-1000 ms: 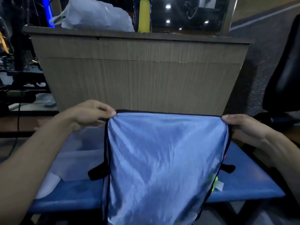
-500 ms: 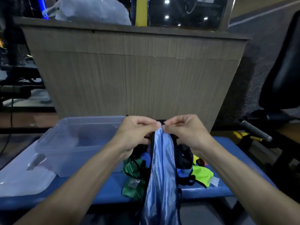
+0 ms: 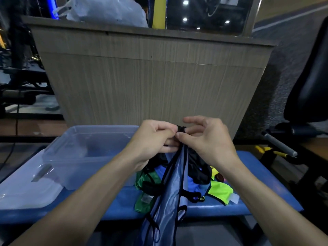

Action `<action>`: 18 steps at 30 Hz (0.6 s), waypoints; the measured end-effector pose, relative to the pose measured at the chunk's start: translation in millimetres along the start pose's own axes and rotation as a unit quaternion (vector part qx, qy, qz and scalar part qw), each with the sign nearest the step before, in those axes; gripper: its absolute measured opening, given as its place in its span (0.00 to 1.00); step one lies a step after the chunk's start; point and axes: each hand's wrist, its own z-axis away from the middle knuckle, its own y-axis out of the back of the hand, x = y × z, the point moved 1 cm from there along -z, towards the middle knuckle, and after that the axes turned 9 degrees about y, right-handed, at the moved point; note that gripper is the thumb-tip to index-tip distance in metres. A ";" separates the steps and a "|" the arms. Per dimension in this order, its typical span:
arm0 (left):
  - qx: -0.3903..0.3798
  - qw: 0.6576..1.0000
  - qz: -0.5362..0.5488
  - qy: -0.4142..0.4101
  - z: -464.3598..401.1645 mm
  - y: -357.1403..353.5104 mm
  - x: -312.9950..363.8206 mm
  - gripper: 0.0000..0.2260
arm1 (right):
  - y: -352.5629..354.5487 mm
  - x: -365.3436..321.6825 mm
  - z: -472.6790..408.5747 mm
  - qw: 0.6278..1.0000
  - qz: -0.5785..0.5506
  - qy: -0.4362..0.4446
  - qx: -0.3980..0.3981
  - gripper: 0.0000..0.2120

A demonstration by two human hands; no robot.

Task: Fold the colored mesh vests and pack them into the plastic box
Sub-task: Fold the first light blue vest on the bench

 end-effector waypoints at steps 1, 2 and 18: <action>-0.018 1.000 0.008 0.007 2.3 1.6 3.2 0.08 | 2.4 -3.8 0.5 0.999 0.033 0.020 0.011 0.21; -0.040 0.999 0.017 0.013 3.5 3.7 6.1 0.10 | 4.4 -6.3 0.2 0.998 0.054 0.040 0.020 0.18; -0.036 0.939 -0.233 -0.251 17.4 40.5 -11.4 0.07 | 81.0 -5.5 -47.2 0.962 -0.108 0.109 -0.226 0.14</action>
